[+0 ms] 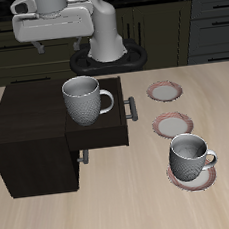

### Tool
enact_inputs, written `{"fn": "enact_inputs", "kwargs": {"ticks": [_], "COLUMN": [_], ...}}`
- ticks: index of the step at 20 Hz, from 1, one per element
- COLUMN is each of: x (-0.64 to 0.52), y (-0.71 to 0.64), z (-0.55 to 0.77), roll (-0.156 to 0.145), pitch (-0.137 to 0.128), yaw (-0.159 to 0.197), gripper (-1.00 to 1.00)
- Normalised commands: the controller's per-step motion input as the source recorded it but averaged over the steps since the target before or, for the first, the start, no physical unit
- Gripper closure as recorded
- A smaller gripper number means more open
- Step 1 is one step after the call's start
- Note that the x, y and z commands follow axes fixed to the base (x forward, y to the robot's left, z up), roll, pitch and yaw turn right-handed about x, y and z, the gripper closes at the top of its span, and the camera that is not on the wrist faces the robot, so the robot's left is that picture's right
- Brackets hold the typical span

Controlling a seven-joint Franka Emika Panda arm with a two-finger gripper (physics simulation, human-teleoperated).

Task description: Place the porcelain mug that is in the drawer onto the top of the cabinet

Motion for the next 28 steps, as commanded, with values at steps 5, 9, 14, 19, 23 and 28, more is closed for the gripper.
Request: {"fn": "enact_inputs", "kwargs": {"ticks": [5, 9, 14, 19, 23, 28], "x": [0.16, 0.15, 0.13, 0.17, 0.10, 0.06], "y": [-0.18, -0.06, 0.04, -0.03, 0.14, 0.11], "z": [0.03, -0.03, -0.04, -0.06, -0.19, -0.26], "roll": [0.002, 0.004, 0.003, -0.033, 0.004, 0.000], "pitch": [-0.006, -0.001, -0.007, -0.013, 0.009, 0.023], "yaw": [-0.011, -0.001, 0.014, -0.032, -0.008, -0.004], "gripper": [-1.00, -1.00, -1.00, -1.00, -1.00, -1.00]}}
